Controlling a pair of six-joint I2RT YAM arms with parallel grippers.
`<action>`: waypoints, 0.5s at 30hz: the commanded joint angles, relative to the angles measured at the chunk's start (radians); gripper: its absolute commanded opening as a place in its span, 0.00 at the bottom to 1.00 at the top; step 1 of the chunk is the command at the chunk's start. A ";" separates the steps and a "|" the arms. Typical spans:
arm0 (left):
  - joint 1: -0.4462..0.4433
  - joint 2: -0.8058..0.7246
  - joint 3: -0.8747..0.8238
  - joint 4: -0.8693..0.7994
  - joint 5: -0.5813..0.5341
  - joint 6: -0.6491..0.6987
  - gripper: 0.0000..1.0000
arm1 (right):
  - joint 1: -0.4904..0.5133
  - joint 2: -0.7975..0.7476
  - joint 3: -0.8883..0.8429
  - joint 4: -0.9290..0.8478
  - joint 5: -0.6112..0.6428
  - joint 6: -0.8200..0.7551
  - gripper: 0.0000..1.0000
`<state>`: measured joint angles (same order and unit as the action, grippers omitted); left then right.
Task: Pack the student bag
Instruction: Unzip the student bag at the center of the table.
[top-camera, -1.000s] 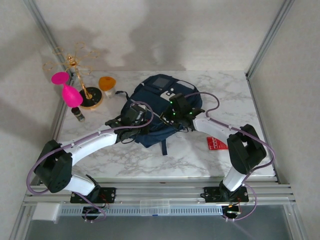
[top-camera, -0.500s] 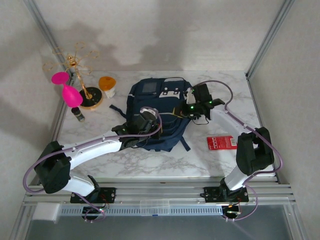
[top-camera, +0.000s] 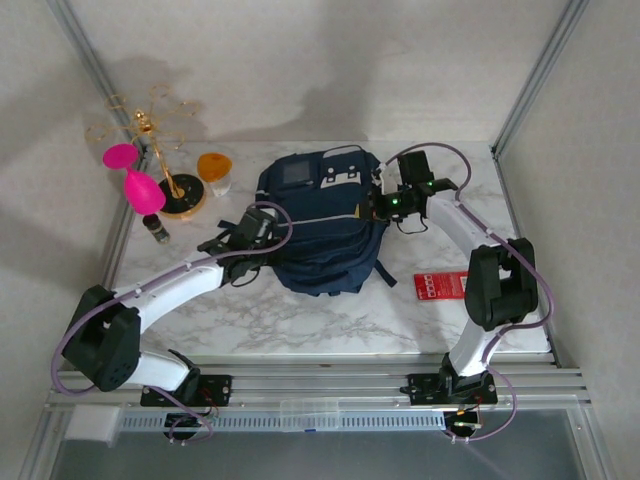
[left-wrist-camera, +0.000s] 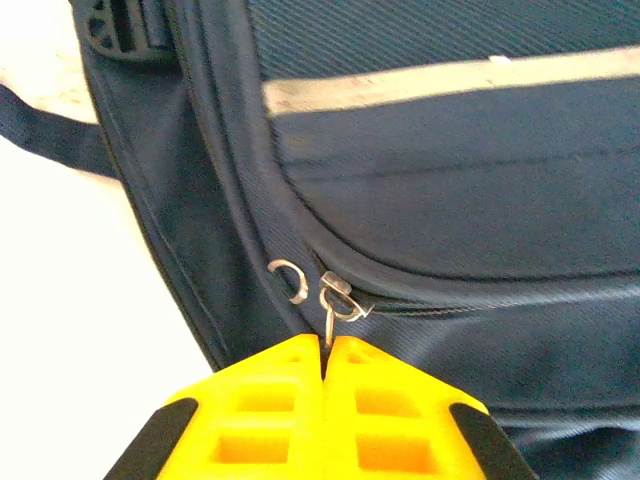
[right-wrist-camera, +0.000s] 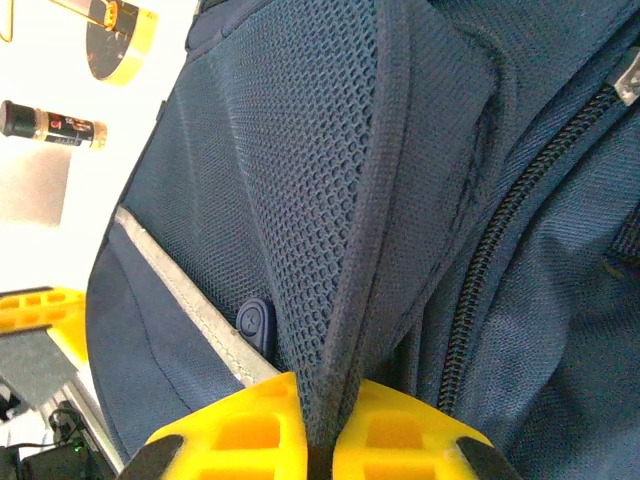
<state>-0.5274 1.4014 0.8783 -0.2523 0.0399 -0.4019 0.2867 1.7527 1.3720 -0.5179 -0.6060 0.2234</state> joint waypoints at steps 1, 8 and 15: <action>0.049 0.011 -0.030 -0.077 -0.005 0.053 0.00 | -0.050 0.012 0.062 0.165 0.047 -0.030 0.00; -0.079 0.071 0.015 0.044 0.085 -0.031 0.00 | -0.053 0.109 0.179 0.146 0.092 -0.060 0.00; -0.137 0.130 0.080 0.019 0.005 -0.081 0.00 | -0.059 0.088 0.207 0.086 0.151 -0.052 0.50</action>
<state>-0.6525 1.5242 0.9325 -0.1787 0.0784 -0.4500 0.2359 1.8816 1.5570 -0.4683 -0.5175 0.1818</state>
